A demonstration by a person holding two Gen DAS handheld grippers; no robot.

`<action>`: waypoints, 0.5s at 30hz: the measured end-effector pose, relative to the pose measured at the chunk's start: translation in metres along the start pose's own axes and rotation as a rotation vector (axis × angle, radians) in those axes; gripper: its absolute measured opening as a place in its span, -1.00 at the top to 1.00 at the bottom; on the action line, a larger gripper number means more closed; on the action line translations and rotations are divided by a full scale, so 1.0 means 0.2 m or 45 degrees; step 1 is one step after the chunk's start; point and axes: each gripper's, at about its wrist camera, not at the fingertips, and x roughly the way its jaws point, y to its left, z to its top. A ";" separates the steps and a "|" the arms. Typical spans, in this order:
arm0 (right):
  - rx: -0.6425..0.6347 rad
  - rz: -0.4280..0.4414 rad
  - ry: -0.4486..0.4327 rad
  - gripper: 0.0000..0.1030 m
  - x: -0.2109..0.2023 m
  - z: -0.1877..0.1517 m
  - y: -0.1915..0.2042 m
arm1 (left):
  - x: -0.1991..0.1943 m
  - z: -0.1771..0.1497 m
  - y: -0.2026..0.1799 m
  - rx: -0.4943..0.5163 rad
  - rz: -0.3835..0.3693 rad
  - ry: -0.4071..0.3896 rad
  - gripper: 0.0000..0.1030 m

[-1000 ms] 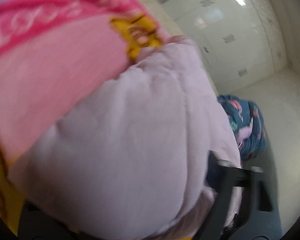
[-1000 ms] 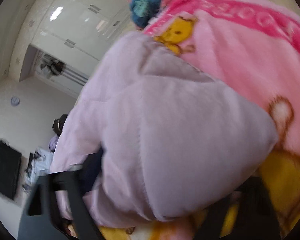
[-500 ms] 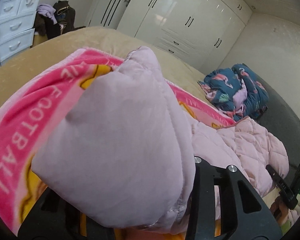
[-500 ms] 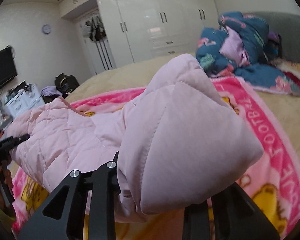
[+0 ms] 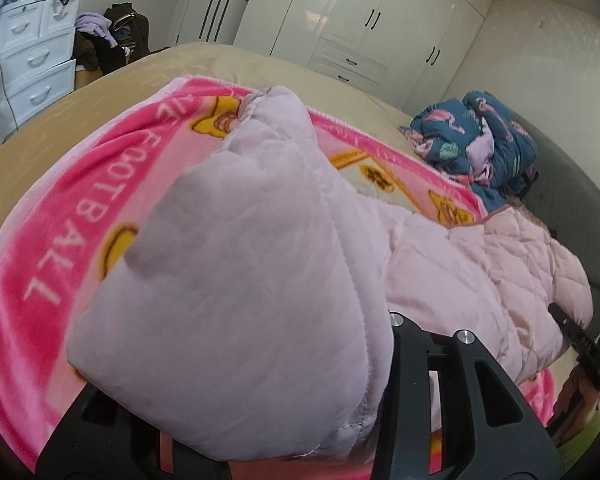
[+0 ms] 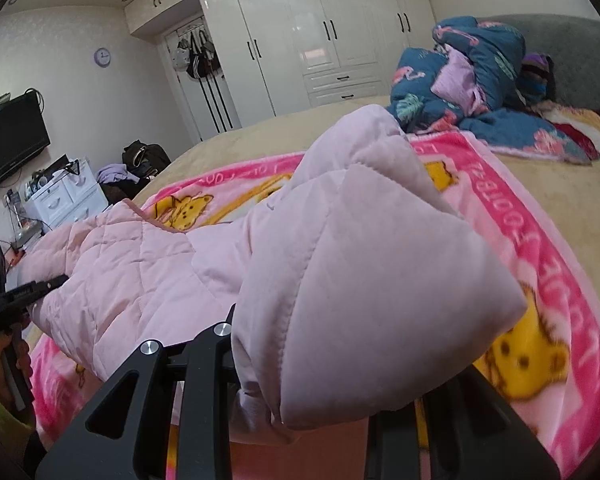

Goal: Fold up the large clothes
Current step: 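Roll the held jacket edge over onto itself with both tools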

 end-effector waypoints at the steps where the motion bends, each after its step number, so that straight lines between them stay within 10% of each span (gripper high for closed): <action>1: 0.018 0.000 0.008 0.50 -0.01 -0.02 -0.01 | 0.00 -0.01 0.01 0.000 0.003 0.006 0.40; 15: 0.280 -0.055 0.154 0.22 0.07 -0.21 -0.18 | 0.07 -0.15 0.13 -0.057 0.051 0.077 0.16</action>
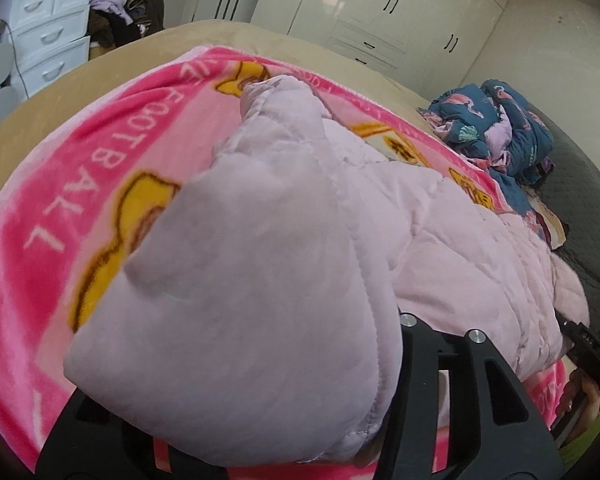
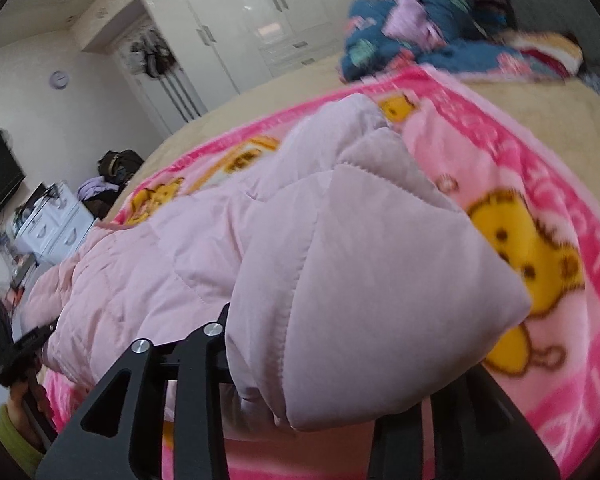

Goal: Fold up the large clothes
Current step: 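Roll the held jacket edge over onto itself with both tools, then release the jacket and press both tools to flatten the folded bundle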

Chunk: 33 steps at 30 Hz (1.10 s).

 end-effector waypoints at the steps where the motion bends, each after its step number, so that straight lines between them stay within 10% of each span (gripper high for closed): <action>1: 0.022 -0.006 0.016 0.12 0.02 0.00 -0.02 | 0.00 -0.01 0.00 -0.003 0.004 0.003 0.14; 11: 0.319 -0.025 0.112 -0.89 0.02 -0.09 -0.25 | -0.03 -0.08 0.13 -0.092 0.032 0.028 -0.61; 25: 0.323 -0.165 -0.112 -0.92 -0.43 -0.14 -0.37 | -0.42 -0.15 0.21 -0.017 0.183 -0.097 -0.82; 33: 0.064 -0.237 -0.220 -0.92 -0.64 -0.19 -0.18 | -0.63 -0.13 0.07 0.041 0.192 -0.271 -0.82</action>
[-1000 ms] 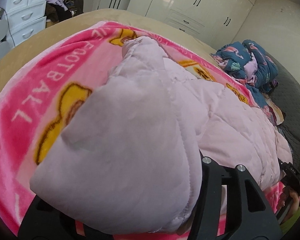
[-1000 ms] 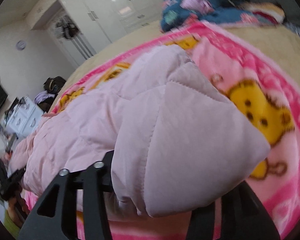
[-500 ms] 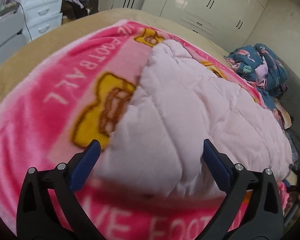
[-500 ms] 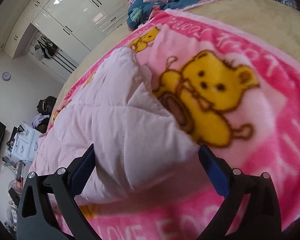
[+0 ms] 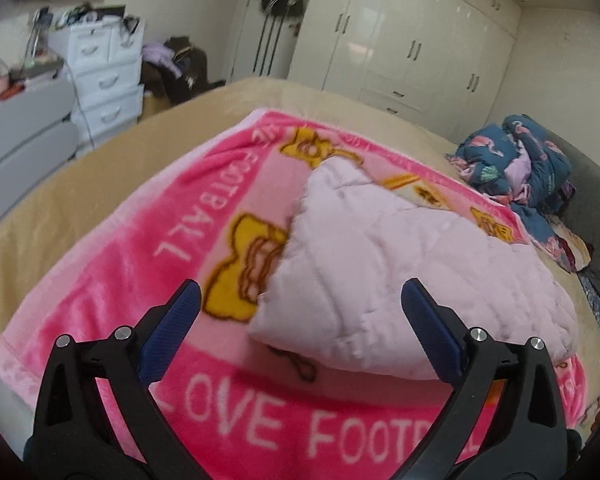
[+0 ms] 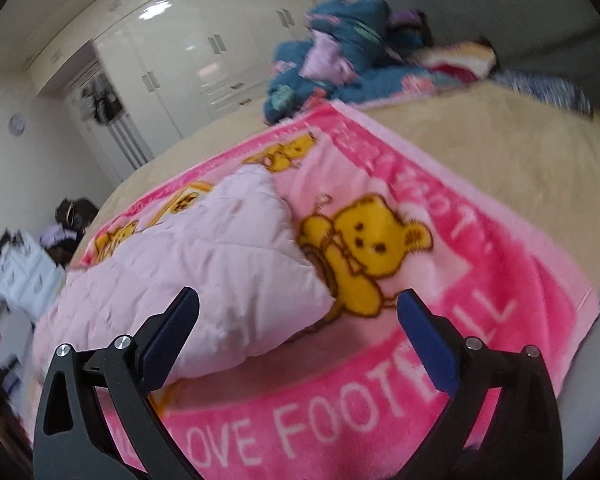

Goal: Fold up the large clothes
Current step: 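Release the jacket and press both tools to flatten the folded bundle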

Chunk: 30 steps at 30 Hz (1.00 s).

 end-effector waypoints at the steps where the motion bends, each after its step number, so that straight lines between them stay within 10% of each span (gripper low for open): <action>1: -0.027 0.002 -0.007 -0.92 -0.02 -0.01 0.02 | -0.02 0.00 -0.03 0.022 -0.006 -0.010 -0.82; 30: -0.472 0.263 0.066 -0.92 -0.18 -0.35 0.71 | -0.10 -0.36 -0.67 0.323 -0.163 0.106 -0.82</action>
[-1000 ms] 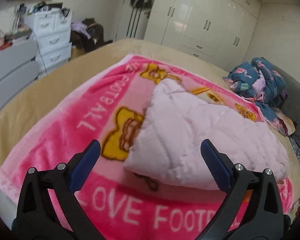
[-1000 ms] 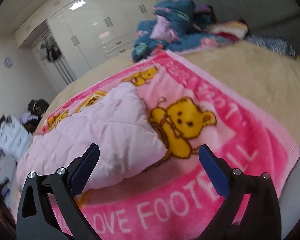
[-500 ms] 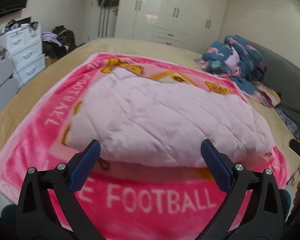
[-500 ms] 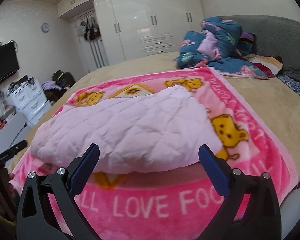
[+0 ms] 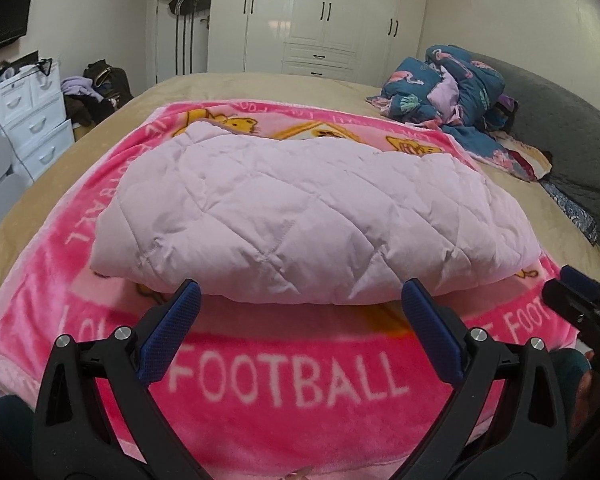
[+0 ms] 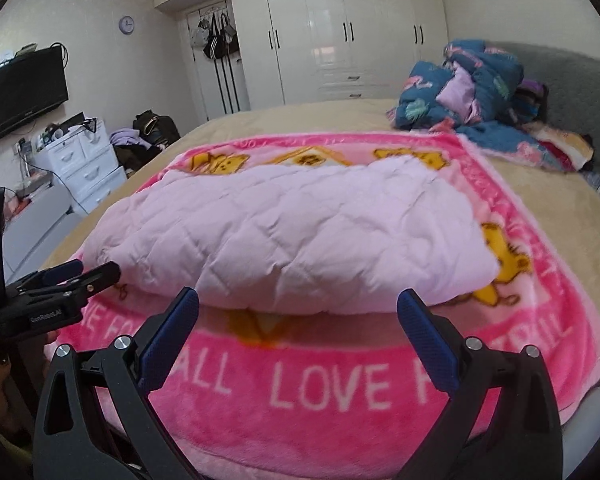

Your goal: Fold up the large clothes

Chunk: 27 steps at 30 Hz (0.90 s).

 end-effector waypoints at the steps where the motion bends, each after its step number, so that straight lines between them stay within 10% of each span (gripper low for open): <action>1: 0.008 0.010 0.012 -0.92 0.01 -0.01 0.00 | -0.01 0.00 0.00 0.002 0.000 -0.005 -0.82; 27: 0.024 0.023 0.040 -0.92 0.04 -0.02 -0.01 | 0.00 0.00 -0.02 0.015 0.041 0.007 -0.82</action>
